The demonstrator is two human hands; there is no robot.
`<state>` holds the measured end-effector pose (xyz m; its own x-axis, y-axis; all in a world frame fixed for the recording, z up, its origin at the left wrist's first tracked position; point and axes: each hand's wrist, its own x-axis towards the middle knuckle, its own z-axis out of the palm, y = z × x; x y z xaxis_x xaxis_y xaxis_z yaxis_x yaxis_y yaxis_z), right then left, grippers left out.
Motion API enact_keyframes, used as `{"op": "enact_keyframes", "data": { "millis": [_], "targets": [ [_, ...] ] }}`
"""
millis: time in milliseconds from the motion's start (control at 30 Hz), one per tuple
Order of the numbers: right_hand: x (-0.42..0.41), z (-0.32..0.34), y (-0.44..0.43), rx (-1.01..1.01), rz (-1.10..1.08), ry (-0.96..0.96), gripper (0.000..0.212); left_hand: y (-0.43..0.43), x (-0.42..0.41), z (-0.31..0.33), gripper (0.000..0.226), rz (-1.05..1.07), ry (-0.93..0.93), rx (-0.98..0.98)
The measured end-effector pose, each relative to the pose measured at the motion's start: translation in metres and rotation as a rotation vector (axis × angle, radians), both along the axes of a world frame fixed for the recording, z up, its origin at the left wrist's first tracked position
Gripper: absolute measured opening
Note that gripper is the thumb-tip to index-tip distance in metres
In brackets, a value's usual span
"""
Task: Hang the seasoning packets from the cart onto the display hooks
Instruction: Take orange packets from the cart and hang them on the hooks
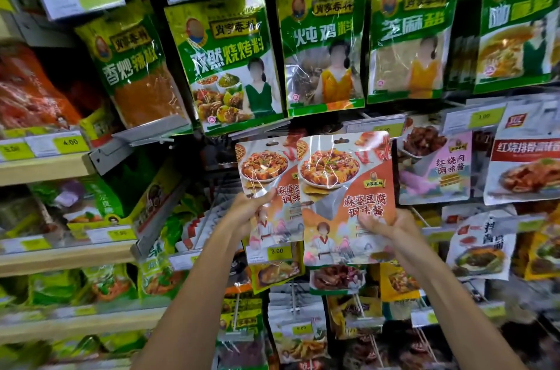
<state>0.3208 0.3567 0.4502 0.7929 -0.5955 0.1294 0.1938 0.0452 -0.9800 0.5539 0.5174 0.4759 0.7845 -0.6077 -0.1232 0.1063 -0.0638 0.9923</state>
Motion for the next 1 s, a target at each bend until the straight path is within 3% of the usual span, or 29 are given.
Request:
{"op": "enact_keyframes", "data": {
  "millis": [133, 267, 367, 433, 533, 633, 733, 900, 1000],
  "targets": [
    [0.001, 0.0, -0.002, 0.002, 0.009, 0.014, 0.033, -0.005, 0.003, -0.005, 0.023, 0.086, -0.104, 0.05],
    [0.003, -0.001, -0.001, -0.001, 0.016, 0.006, 0.023, 0.008, -0.007, -0.011, 0.024, 0.254, -0.513, 0.166],
    [0.008, 0.0, 0.004, 0.008, 0.046, -0.036, 0.01, 0.03, -0.022, -0.02, 0.038, 0.519, -0.746, 0.237],
    [0.014, 0.0, 0.01, 0.014, 0.079, -0.059, 0.008, 0.039, -0.041, -0.015, 0.037, 0.531, -0.712, 0.078],
    [0.025, 0.001, 0.023, 0.026, 0.141, -0.084, 0.011, 0.04, -0.072, 0.004, 0.036, 0.232, -0.485, -0.126],
    [0.035, 0.002, 0.037, 0.017, 0.191, -0.067, 0.015, 0.036, -0.086, 0.012, 0.048, 0.025, -0.34, -0.156],
    [0.042, 0.003, 0.049, 0.024, 0.21, -0.052, 0.02, 0.038, -0.086, 0.01, 0.048, 0.046, -0.294, -0.18],
    [0.045, 0.006, 0.058, -0.111, 0.133, -0.001, 0.009, 0.043, -0.07, 0.005, 0.026, 0.069, -0.216, -0.232],
    [0.038, 0.011, 0.048, -0.226, 0.052, -0.009, 0.01, 0.045, -0.057, 0.004, 0.033, 0.105, -0.177, -0.238]
  ]
}}
